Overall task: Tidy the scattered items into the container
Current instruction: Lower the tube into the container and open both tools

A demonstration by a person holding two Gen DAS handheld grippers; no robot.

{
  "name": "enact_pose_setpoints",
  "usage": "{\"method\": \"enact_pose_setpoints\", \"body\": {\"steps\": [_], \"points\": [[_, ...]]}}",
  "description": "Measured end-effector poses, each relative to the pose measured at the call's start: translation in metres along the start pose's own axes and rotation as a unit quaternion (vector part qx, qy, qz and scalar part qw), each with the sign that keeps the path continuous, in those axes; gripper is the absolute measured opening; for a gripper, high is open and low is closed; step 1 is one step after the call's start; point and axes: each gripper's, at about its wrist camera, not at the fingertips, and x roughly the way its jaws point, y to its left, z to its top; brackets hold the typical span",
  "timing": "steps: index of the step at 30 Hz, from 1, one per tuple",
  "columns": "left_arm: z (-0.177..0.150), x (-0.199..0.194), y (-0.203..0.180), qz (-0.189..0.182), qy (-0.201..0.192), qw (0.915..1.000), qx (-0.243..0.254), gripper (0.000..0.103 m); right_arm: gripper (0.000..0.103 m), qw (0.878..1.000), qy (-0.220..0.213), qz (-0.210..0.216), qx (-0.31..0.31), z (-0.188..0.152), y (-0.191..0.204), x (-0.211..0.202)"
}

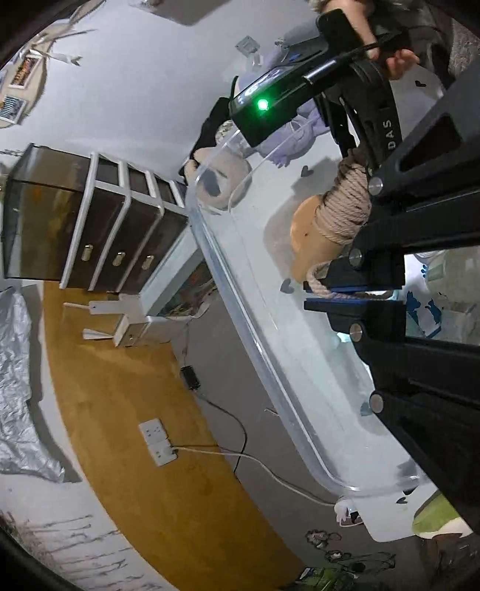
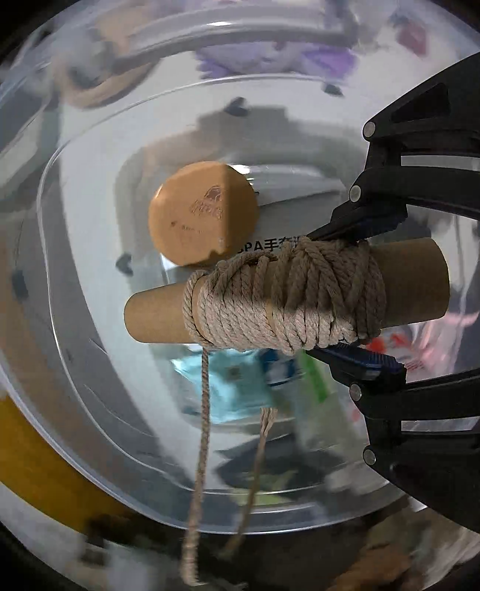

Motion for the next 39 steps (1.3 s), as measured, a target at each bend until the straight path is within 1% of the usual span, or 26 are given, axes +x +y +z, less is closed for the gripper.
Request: {"method": "enact_pose_setpoints", "body": {"steps": [2, 5, 7, 8, 9, 10, 11, 12, 16, 18, 20, 21, 22, 23, 25, 27, 29, 30, 31, 32, 33, 34, 36, 39], "points": [[0.003, 0.010, 0.000, 0.003, 0.011, 0.9999, 0.003, 0.003, 0.052, 1.000, 0.006, 0.006, 0.027, 0.001, -0.002, 0.007], [0.005, 0.021, 0.000, 0.008, 0.023, 0.9996, 0.013, 0.003, 0.052, 0.999, 0.021, 0.002, 0.044, 0.003, 0.000, 0.018], [0.006, 0.029, -0.001, 0.011, 0.033, 0.9992, 0.019, 0.003, 0.052, 0.997, 0.024, 0.010, 0.066, 0.007, -0.001, 0.022], [0.006, 0.033, -0.001, 0.012, 0.038, 0.9990, 0.021, 0.003, 0.053, 0.997, 0.034, 0.009, 0.073, 0.008, -0.001, 0.026], [0.006, 0.037, -0.001, 0.013, 0.042, 0.9988, 0.023, 0.003, 0.060, 0.996, 0.042, 0.008, 0.077, 0.010, -0.003, 0.028], [0.005, 0.041, -0.001, 0.014, 0.046, 0.9985, 0.024, 0.003, 0.077, 0.995, 0.052, 0.009, 0.083, 0.010, -0.003, 0.030], [0.005, 0.044, 0.000, 0.012, 0.050, 0.9984, 0.024, 0.003, 0.085, 0.995, 0.056, 0.010, 0.087, 0.011, -0.003, 0.031], [0.005, 0.047, 0.000, 0.011, 0.054, 0.9982, 0.023, 0.003, 0.089, 0.994, 0.057, 0.011, 0.088, 0.011, -0.004, 0.032], [0.003, 0.054, 0.003, 0.012, 0.059, 0.9980, 0.020, 0.003, 0.089, 0.992, 0.070, 0.019, 0.099, 0.008, -0.008, 0.031], [0.002, 0.057, 0.004, 0.009, 0.064, 0.9977, 0.022, 0.003, 0.089, 0.994, 0.064, 0.011, 0.092, 0.008, -0.010, 0.025], [0.002, 0.059, 0.004, 0.011, 0.066, 0.9974, 0.027, 0.003, 0.089, 0.996, 0.061, 0.004, 0.065, 0.009, -0.011, 0.020], [0.002, 0.060, 0.004, 0.011, 0.067, 0.9973, 0.029, 0.003, 0.088, 0.997, 0.059, 0.000, 0.051, 0.010, -0.011, 0.017], [0.002, 0.061, 0.004, 0.012, 0.068, 0.9971, 0.031, 0.003, 0.078, 0.998, 0.057, -0.006, 0.030, 0.011, -0.010, 0.015], [0.002, 0.062, 0.003, 0.014, 0.070, 0.9969, 0.033, 0.003, 0.071, 0.998, 0.059, -0.014, 0.013, 0.011, -0.009, 0.014], [0.002, 0.063, 0.003, 0.016, 0.073, 0.9966, 0.036, 0.003, 0.047, 0.997, 0.068, -0.029, -0.026, 0.012, -0.005, 0.014], [0.001, 0.065, 0.004, 0.019, 0.076, 0.9962, 0.038, 0.003, 0.040, 0.992, 0.080, -0.056, -0.076, 0.012, 0.001, 0.016], [0.000, 0.066, 0.006, 0.018, 0.081, 0.9960, 0.032, 0.004, 0.038, 0.983, 0.091, -0.090, -0.130, 0.012, 0.008, 0.020], [-0.001, 0.066, 0.007, 0.018, 0.085, 0.9958, 0.029, 0.011, 0.038, 0.974, 0.098, -0.118, -0.164, 0.011, 0.012, 0.024], [-0.002, 0.065, 0.008, 0.016, 0.089, 0.9956, 0.025, 0.036, 0.038, 0.956, 0.104, -0.169, -0.217, 0.010, 0.017, 0.031], [-0.004, 0.063, 0.010, 0.014, 0.087, 0.9959, 0.018, 0.051, 0.038, 0.943, 0.106, -0.195, -0.246, 0.009, 0.019, 0.035], [-0.005, 0.061, 0.012, 0.012, 0.085, 0.9962, 0.010, 0.070, 0.038, 0.930, 0.117, -0.214, -0.274, 0.008, 0.020, 0.042], [-0.005, 0.059, 0.013, 0.006, 0.083, 0.9965, 0.005, 0.069, 0.038, 0.922, 0.138, -0.222, -0.285, 0.009, 0.018, 0.050], [-0.006, 0.056, 0.016, -0.001, 0.081, 0.9967, -0.005, 0.069, 0.038, 0.917, 0.173, -0.214, -0.287, 0.009, 0.016, 0.062], [-0.007, 0.051, 0.021, 0.001, 0.076, 0.9970, -0.016, 0.069, 0.038, 0.909, 0.215, -0.202, -0.295, 0.005, 0.015, 0.079]]}}
